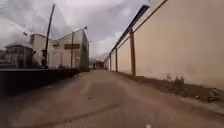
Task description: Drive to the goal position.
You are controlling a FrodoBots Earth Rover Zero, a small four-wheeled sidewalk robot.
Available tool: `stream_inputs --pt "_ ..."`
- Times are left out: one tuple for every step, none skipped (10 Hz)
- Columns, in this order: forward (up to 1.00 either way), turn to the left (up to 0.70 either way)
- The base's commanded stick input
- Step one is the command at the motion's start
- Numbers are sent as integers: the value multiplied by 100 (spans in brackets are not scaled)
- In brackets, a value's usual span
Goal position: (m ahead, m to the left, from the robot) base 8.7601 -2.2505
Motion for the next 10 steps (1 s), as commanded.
stream_inputs --pt "70 0" --pt "70 0" --pt "70 0" --pt "70 0" --pt "70 0" --pt "70 0" --pt "70 0" --pt "70 0" --pt "70 0" --pt "70 0"
